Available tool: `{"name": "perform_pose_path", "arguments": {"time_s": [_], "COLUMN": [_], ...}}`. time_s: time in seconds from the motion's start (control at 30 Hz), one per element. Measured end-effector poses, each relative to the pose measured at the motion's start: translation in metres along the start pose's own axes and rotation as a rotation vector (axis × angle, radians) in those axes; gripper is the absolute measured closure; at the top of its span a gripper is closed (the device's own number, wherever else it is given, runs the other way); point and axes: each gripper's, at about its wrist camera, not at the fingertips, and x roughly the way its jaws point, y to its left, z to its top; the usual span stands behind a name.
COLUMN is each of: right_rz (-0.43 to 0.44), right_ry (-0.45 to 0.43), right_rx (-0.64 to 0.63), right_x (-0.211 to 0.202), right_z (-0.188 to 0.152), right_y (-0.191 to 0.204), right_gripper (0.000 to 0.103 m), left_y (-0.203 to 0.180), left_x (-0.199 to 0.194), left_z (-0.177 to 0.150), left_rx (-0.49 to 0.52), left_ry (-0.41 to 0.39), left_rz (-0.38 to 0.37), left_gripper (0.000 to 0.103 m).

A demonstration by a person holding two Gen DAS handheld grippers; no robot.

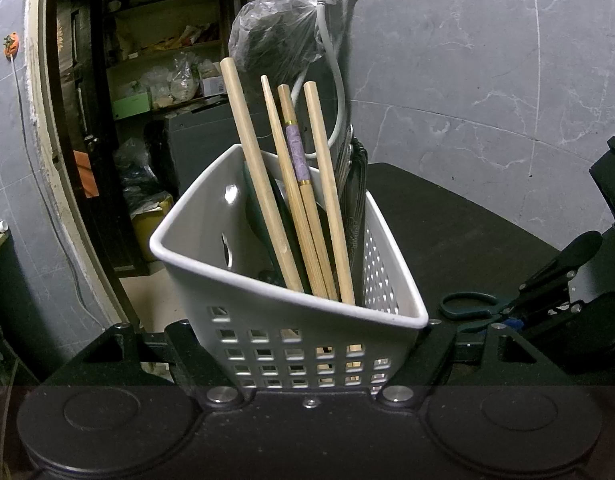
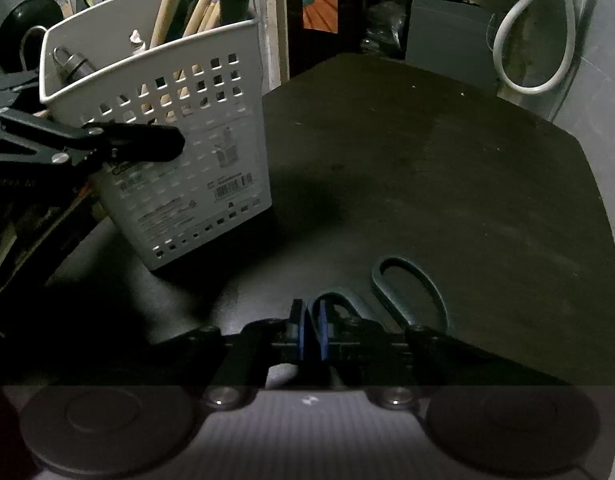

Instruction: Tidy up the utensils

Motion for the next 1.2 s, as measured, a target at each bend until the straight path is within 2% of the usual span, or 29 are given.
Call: {"name": "perform_pose_path", "arguments": {"time_s": [0.07,0.2,0.47,0.63,0.87,1.2], "right_rz": [-0.003,0.067,0.149,0.255,0.422,0.529], "right_ry": [0.007,0.012,-0.022,-0.082,-0.192,-0.282], "right_rx": [0.007,0.147,0.253,0.382,0.635,0.897], "right_x": [0.002,0.001,-0.013,-0.028,-0.043,-0.039], "right_z": [0.002,0.005,0.003,0.003,-0.007,-0.027], "right_y": [0.001,-0.018,-0.040,-0.062,-0.097,-0.136], "right_gripper": [0.097,0.098,0.098,0.097,0.097,0.097], "left_y": [0.000,0.000,0.000,0.000,0.000,0.000], "left_x": [0.000,0.000,0.000,0.000,0.000,0.000], "left_z": [0.000,0.000,0.000,0.000,0.000,0.000], "left_rx": [0.001,0.000,0.000,-0.001,0.000,-0.001], "left_ry": [0.000,0.000,0.000,0.000,0.000,0.000], "left_rz": [-0.001,0.000,0.000,0.000,0.000,0.000], "left_gripper": [0.025,0.025,0.025,0.025,0.025,0.025]}}
